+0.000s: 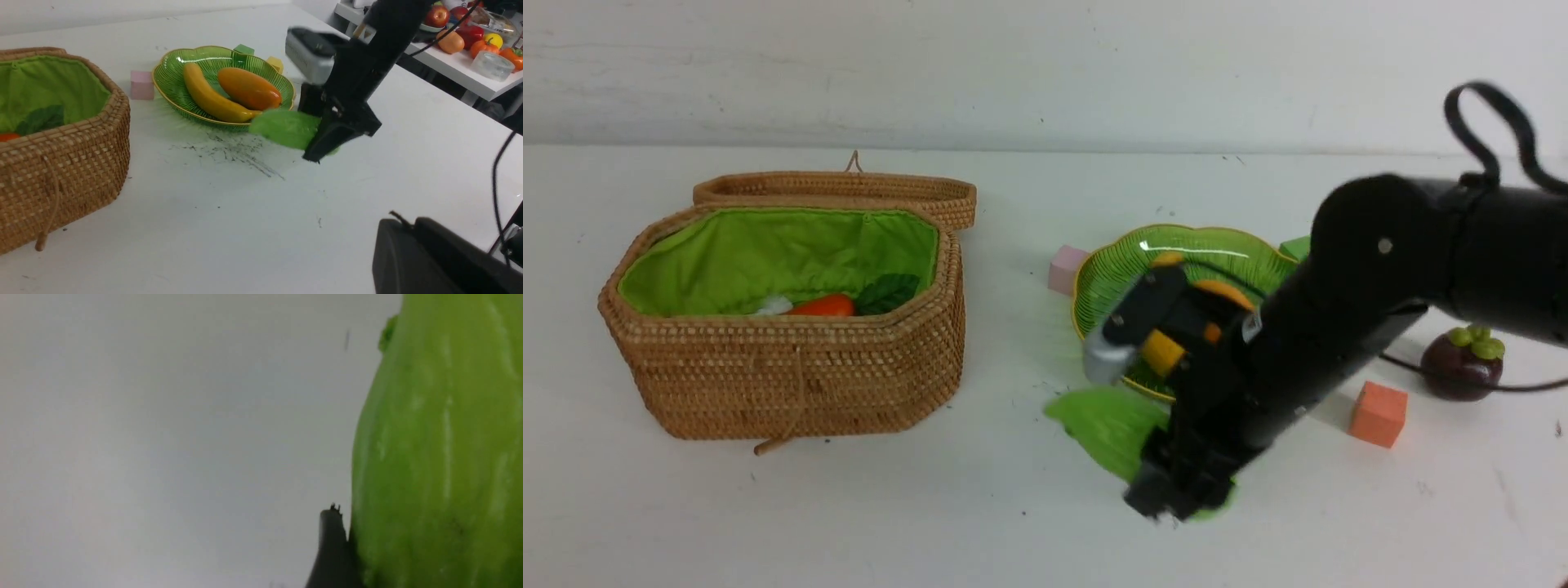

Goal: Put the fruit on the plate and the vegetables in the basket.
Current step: Take a chayote with your right arm and place it on the basket on the left.

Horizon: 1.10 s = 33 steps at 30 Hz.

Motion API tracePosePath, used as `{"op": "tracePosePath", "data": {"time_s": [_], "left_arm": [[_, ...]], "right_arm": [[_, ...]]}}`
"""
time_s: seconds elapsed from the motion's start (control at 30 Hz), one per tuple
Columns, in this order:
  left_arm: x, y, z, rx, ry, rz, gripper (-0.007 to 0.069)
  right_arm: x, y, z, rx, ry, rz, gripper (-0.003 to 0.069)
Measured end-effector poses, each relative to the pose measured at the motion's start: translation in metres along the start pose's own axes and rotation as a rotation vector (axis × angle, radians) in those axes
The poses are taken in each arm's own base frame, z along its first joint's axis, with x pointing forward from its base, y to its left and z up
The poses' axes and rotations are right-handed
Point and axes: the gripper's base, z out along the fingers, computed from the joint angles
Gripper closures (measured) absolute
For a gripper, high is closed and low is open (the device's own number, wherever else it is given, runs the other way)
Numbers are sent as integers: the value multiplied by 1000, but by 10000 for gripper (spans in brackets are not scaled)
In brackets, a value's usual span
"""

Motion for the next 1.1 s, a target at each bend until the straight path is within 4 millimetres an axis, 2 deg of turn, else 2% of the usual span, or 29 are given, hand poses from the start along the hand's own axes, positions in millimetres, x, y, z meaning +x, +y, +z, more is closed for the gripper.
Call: {"op": "tracePosePath", "data": {"time_s": [0.07,0.23,0.27,0.33,0.4,0.47,0.57,0.73,0.8,0.97,1.1], "left_arm": [[0,1,0,-13,-2,13,587],[-2,7,0,-80,-17,32,586],[-2,8,0,-87,-19,29,586],[-4,13,-1,-144,-39,5,586],[-5,16,-2,-179,-51,-9,586],[-7,23,-3,-250,-84,-20,586],[-10,30,-6,-337,-120,-17,586],[-13,39,-10,-438,-150,-25,586],[-13,41,-11,-461,-154,-39,586],[-10,43,-11,-486,-132,-60,585],[-9,43,-12,-494,-123,-63,585]], "right_arm": [[-31,5,-15,50,-134,-41,215],[-98,5,-29,106,-379,-84,215],[-103,3,-25,101,-387,-79,215],[-130,-2,-19,96,-457,-76,215],[-140,-6,-13,90,-479,-70,215],[-159,-13,5,87,-524,-80,216],[-176,-16,24,108,-575,-127,216],[-189,-14,53,125,-620,-173,216],[-189,-15,69,139,-622,-191,216],[-187,-22,93,182,-637,-184,216],[-187,-26,101,207,-652,-172,183]]}}
